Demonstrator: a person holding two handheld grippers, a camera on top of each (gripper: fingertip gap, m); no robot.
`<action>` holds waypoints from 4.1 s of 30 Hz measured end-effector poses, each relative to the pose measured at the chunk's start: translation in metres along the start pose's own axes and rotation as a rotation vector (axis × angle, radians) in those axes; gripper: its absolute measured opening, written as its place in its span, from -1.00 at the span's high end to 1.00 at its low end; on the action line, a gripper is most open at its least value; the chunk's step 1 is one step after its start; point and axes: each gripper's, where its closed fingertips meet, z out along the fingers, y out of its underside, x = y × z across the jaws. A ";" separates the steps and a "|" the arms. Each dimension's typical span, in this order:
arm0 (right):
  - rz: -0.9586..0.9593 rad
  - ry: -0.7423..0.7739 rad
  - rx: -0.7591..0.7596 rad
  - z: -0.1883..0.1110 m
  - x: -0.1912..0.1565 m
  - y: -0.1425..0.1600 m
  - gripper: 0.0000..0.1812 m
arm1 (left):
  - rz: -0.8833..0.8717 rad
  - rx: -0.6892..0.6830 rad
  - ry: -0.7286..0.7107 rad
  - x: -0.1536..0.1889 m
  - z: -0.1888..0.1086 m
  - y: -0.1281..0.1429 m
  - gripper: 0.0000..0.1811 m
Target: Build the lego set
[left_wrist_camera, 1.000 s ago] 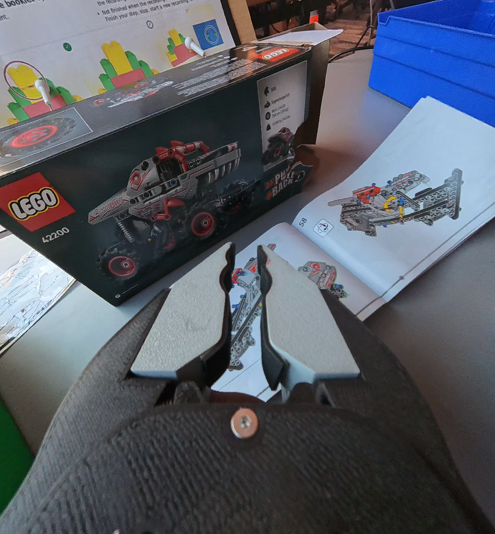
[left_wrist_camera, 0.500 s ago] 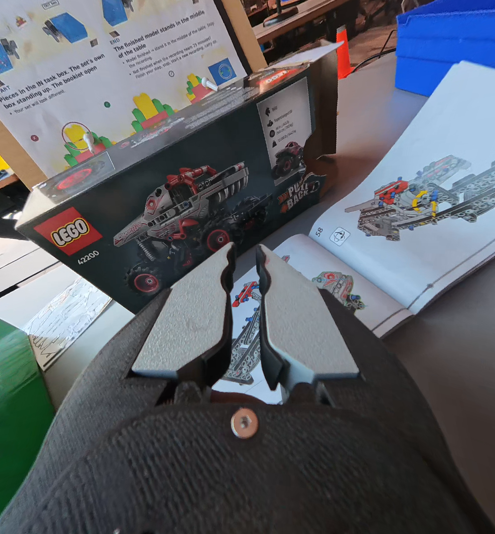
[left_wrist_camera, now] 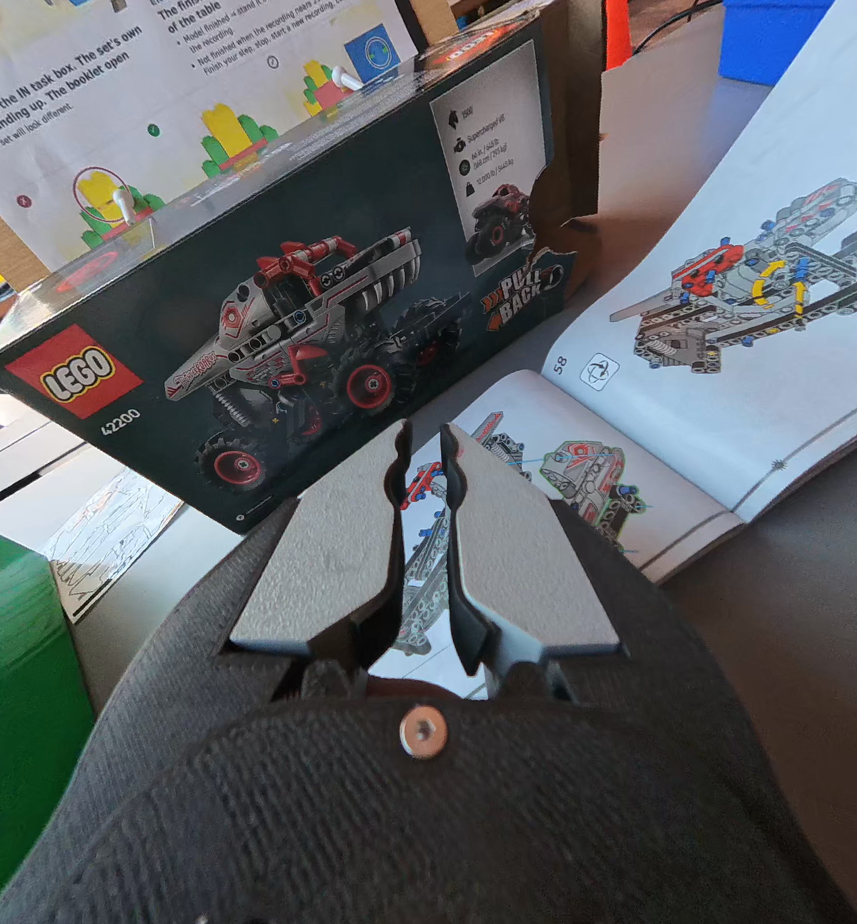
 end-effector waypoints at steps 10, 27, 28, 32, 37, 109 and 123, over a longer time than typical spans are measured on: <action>0.004 -0.008 -0.009 0.002 -0.001 0.002 1.00 | 0.018 0.010 -0.011 -0.001 -0.002 -0.003 0.91; -0.003 -0.008 -0.009 0.002 -0.003 0.002 1.00 | 0.067 0.145 0.373 0.065 -0.060 -0.032 0.75; -0.002 -0.008 -0.009 0.002 -0.003 0.002 1.00 | 0.070 0.136 0.427 0.075 -0.069 -0.031 0.75; 0.002 -0.013 -0.009 0.002 -0.003 0.001 1.00 | 0.057 0.052 0.627 0.107 -0.094 -0.009 0.72; -0.001 -0.014 -0.012 0.002 -0.003 0.001 1.00 | 0.020 -0.063 0.917 0.147 -0.116 0.017 0.77; 0.026 -0.033 0.010 -0.005 -0.002 -0.003 1.00 | -0.067 -0.208 0.951 0.182 -0.100 -0.008 0.50; 0.038 -0.061 0.010 -0.006 -0.005 -0.003 1.00 | -0.048 -0.186 1.106 0.195 -0.110 -0.022 0.42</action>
